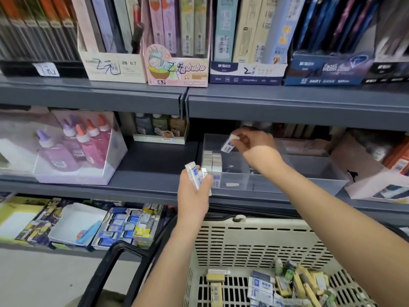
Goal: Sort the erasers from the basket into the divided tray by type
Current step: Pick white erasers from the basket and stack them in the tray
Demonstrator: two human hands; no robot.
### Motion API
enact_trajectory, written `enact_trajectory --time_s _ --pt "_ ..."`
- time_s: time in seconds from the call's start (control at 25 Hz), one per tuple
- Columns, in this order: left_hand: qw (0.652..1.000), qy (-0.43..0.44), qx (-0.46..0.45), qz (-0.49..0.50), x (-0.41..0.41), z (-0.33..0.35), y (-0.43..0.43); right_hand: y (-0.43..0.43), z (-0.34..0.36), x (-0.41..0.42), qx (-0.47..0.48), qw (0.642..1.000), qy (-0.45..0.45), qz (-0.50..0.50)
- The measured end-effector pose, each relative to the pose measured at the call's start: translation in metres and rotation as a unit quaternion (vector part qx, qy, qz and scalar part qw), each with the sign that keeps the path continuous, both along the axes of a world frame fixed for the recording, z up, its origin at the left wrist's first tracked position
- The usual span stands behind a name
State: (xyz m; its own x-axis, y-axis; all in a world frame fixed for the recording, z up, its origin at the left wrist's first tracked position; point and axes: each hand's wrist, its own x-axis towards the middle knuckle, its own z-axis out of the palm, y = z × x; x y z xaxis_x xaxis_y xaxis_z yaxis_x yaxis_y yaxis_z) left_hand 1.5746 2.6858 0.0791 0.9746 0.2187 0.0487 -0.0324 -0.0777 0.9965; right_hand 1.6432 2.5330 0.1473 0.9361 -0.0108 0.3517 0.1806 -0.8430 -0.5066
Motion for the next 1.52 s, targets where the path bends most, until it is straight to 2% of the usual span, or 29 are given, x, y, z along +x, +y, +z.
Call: enact_trajectory --time_s 0.16,0.4,0.52,0.68,0.84,1.0,1.08,1.2,1.4,1.52 --pt "1.000 0.005 0.010 -0.014 0.002 -0.001 -0.001 0.007 -0.005 0.010 0.013 1.000 0.002 0.016" --pt "0.999 0.034 -0.035 -0.007 0.001 0.002 0.002 0.019 -0.006 0.014 -0.050 0.994 0.068 0.064" --pt "0.999 0.035 -0.039 -0.007 0.001 0.002 0.002 0.021 -0.012 0.019 -0.036 0.994 0.089 0.057" --pt "0.998 0.032 -0.044 -0.009 0.002 0.003 0.002 0.027 -0.029 0.018 -0.074 0.993 0.090 0.034" --pt "0.998 0.031 -0.045 -0.014 0.003 0.003 0.003 0.026 -0.038 0.015 -0.035 0.994 0.105 0.017" --pt "0.998 0.020 -0.056 -0.029 0.003 0.004 0.004 0.023 -0.030 0.014 -0.088 0.985 0.146 0.034" --pt "0.996 0.018 -0.077 -0.045 0.002 0.006 0.005 0.021 -0.024 0.006 -0.109 0.986 0.115 0.051" --pt "0.989 0.020 -0.121 -0.084 -0.001 0.008 0.003 0.023 -0.017 -0.017 -0.026 0.989 0.084 0.118" --pt "0.969 0.028 -0.192 -0.151 -0.003 0.010 0.004 0.024 -0.009 -0.043 0.168 0.952 0.176 0.183" --pt "0.963 0.045 -0.201 -0.171 -0.005 0.010 0.005 0.017 -0.005 -0.043 0.199 0.945 0.193 0.173"
